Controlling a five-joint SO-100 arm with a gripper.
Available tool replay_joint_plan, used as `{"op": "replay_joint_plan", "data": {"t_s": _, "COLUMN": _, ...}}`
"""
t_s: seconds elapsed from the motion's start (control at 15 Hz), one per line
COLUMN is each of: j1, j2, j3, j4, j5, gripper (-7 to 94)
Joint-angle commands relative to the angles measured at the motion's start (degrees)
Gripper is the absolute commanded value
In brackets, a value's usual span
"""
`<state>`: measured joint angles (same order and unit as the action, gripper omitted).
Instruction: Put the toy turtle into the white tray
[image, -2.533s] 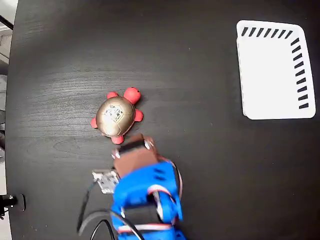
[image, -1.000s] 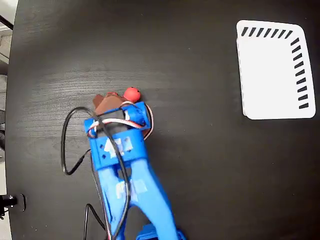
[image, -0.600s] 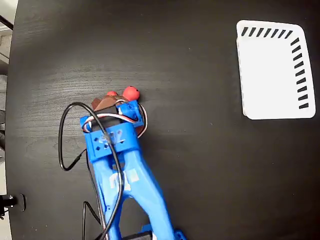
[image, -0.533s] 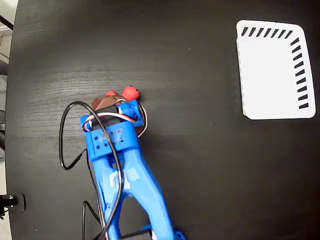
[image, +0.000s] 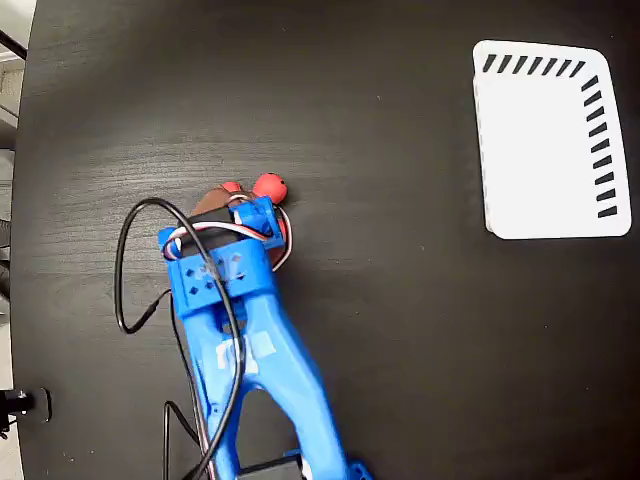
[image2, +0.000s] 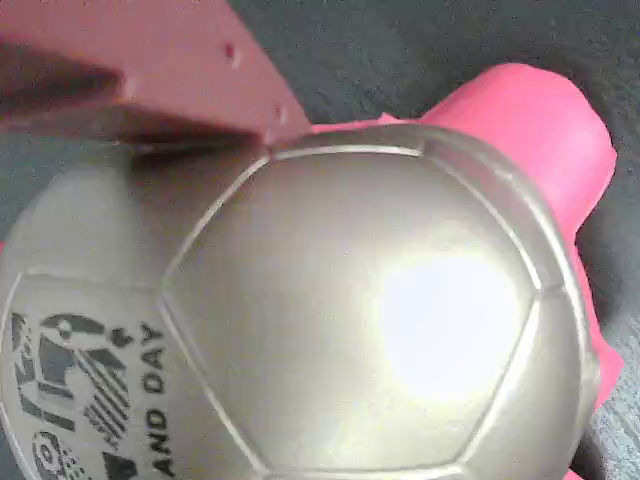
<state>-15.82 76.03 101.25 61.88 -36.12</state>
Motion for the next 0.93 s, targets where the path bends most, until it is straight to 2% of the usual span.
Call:
{"op": "replay_joint_plan", "data": {"t_s": 0.0, "j1": -0.88, "j2": 1.76, "j3": -2.81, "j4": 0.62, "j5": 1.32, "gripper": 0}}
{"op": "replay_joint_plan", "data": {"t_s": 0.47, "j1": 1.93, "j2": 14.15, "j3": -10.9, "j4": 13.27, "j5": 8.7, "gripper": 0}}
{"op": "replay_joint_plan", "data": {"t_s": 0.67, "j1": 5.8, "j2": 19.25, "j3": -18.37, "j4": 23.29, "j5": 11.6, "gripper": 0}}
{"op": "replay_joint_plan", "data": {"t_s": 0.87, "j1": 9.84, "j2": 23.38, "j3": -23.29, "j4": 29.36, "j5": 13.97, "gripper": 0}}
